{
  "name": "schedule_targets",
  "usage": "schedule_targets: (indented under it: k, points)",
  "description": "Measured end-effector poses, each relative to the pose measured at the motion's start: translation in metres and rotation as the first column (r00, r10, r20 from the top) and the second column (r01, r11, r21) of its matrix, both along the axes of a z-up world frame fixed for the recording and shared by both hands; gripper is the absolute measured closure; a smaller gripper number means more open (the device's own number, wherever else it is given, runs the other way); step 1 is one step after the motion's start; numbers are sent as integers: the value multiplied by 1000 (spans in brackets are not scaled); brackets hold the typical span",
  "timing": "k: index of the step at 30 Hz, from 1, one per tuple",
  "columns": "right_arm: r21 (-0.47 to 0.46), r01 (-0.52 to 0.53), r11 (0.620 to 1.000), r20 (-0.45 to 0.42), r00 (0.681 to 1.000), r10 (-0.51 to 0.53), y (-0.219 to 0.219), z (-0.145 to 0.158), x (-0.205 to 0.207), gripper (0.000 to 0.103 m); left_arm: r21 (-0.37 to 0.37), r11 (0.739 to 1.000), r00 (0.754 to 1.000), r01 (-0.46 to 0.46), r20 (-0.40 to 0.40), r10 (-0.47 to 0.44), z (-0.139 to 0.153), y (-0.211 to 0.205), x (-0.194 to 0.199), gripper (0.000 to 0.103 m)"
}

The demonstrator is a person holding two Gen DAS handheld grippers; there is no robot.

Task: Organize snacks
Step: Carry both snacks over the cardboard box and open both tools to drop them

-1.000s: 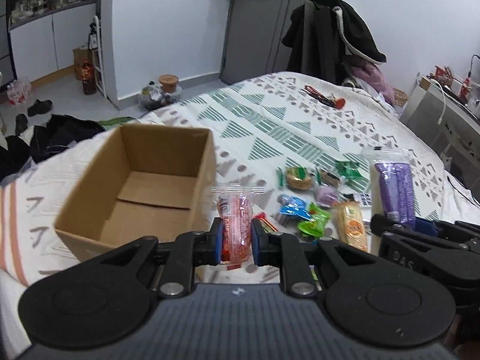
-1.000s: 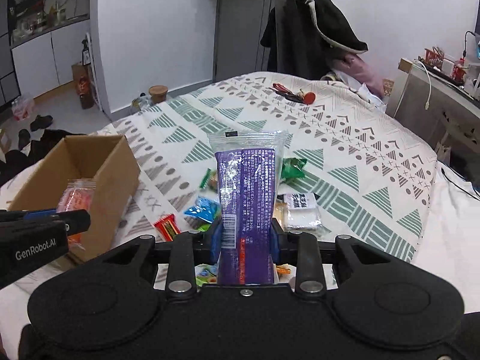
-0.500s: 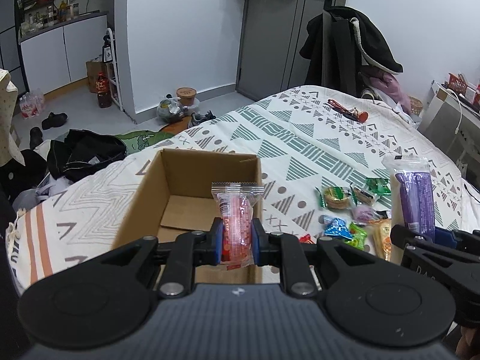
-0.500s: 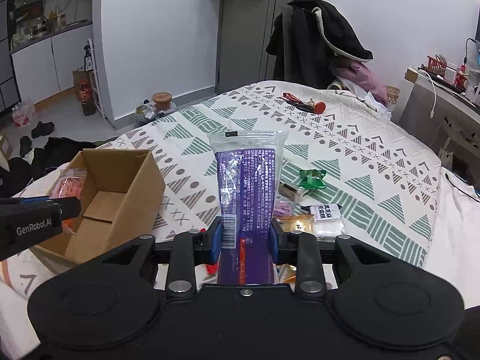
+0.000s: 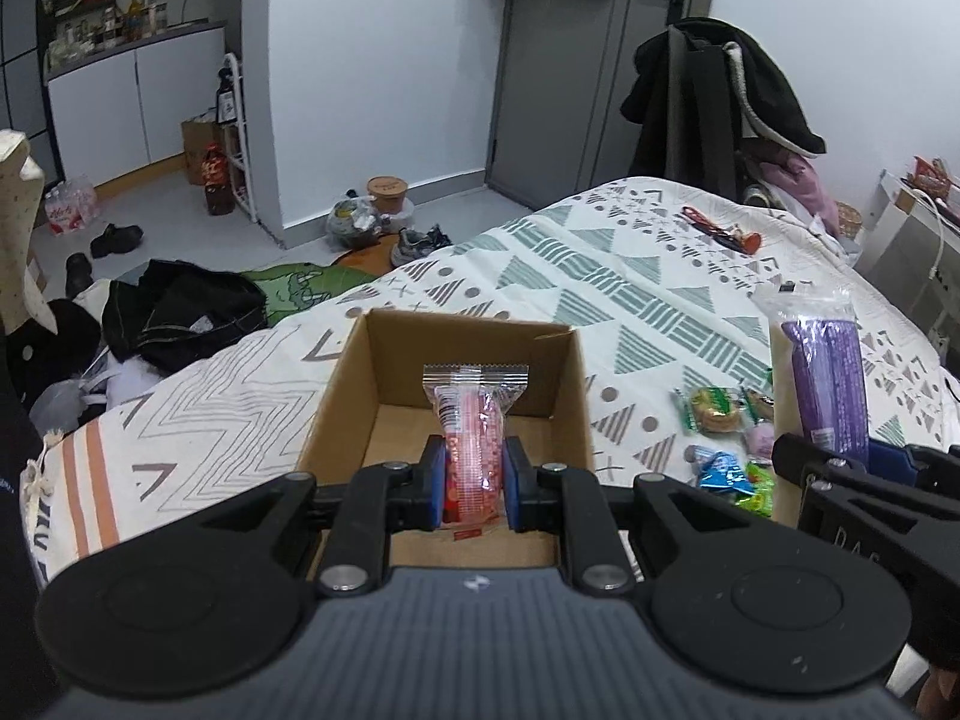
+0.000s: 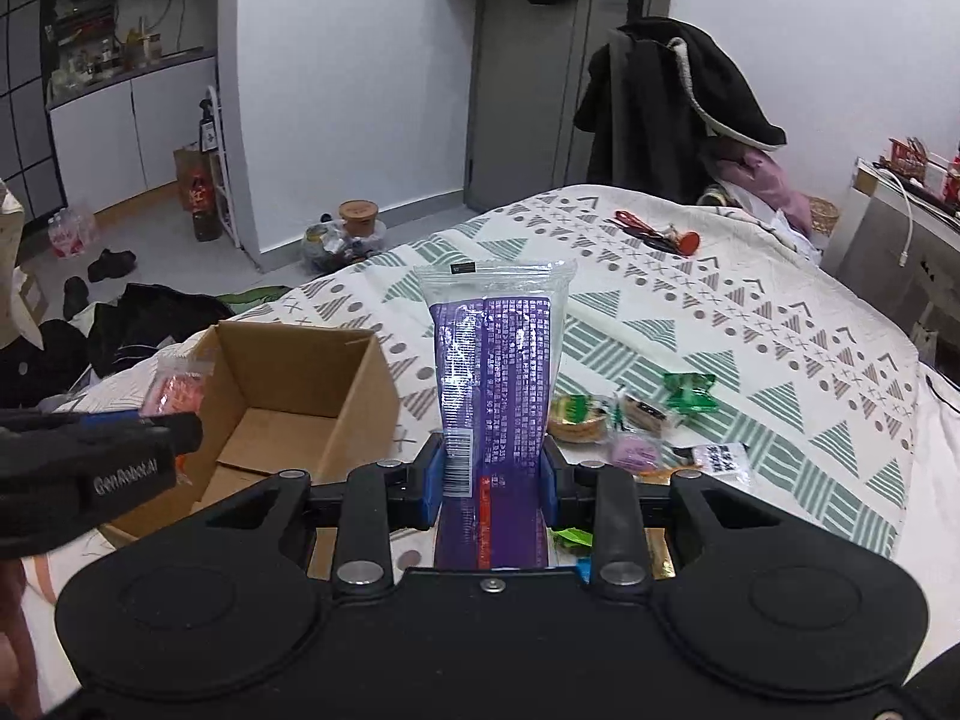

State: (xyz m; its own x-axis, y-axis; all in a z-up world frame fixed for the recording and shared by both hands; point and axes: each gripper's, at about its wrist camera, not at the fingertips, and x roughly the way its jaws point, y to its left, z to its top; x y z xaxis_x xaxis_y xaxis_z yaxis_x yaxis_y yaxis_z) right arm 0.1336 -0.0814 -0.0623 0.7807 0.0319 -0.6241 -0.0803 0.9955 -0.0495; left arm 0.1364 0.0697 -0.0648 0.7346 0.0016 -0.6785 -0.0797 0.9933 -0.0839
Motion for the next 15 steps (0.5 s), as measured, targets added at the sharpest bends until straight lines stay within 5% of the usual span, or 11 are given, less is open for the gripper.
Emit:
schedule_targets:
  k: [15]
  points:
    - [55,-63,997,-16,998,64,36,-3,14,73,-81,993,996,-90,2,91,-10,40,2,81]
